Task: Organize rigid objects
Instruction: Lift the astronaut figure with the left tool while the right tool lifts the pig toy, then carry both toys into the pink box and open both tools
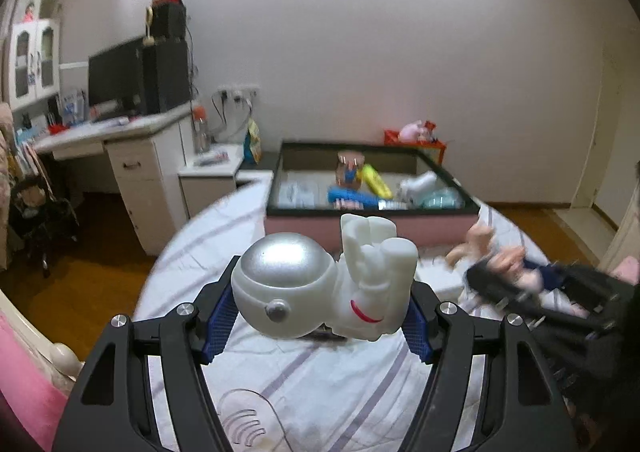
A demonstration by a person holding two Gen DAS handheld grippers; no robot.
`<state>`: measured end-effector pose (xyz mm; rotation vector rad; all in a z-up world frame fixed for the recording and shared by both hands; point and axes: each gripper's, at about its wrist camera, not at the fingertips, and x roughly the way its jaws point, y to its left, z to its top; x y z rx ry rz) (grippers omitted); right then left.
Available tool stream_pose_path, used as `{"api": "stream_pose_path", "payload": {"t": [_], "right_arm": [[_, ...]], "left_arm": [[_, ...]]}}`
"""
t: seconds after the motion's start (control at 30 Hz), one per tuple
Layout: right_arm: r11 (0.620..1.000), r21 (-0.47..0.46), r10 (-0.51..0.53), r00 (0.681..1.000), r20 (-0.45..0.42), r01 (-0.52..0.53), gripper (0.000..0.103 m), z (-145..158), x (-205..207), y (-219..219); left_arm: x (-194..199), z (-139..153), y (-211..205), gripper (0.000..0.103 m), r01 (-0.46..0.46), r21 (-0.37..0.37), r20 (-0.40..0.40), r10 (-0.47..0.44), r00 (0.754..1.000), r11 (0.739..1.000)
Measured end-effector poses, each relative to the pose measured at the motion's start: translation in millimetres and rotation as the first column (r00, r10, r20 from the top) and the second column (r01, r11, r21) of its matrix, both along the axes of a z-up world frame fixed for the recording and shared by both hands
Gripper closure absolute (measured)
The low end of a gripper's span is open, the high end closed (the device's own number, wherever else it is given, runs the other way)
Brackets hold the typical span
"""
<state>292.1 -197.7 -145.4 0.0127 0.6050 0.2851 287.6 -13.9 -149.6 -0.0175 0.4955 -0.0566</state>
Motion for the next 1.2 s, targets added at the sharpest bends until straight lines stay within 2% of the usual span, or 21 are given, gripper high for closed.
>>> {"api": "stream_pose_path", "payload": {"t": [0.13,0.37,0.77,1.2], "right_arm": [[1.000,0.019,-0.005,0.989,0.146,0.002,0.060,44.9,-25.0,-2.4],[1.000,0.008,0.004,0.964,0.265,-0.007,0.060,87.9,-39.8,10.0],[1.000,0.014,-0.008,0.945,0.327,0.003,0.060,109.3,-30.7,11.0],[0.999,0.009,-0.036,0.944,0.327,0.035,0.060,102.0,10.0,2.5]], "left_arm": [[-15.9,28.4,-0.3,0.033,-0.006,-0.010,0.078,0.007,0.997,1.000],[-33.0,69.2,-8.8,0.033,-0.023,0.025,0.191,0.018,0.982,0.999],[-29.8,102.2,-15.4,0.033,-0.042,0.066,0.293,0.021,0.956,0.997],[23.5,103.2,-31.0,0.033,-0.017,0.101,0.316,-0.016,0.949,0.995]]}}
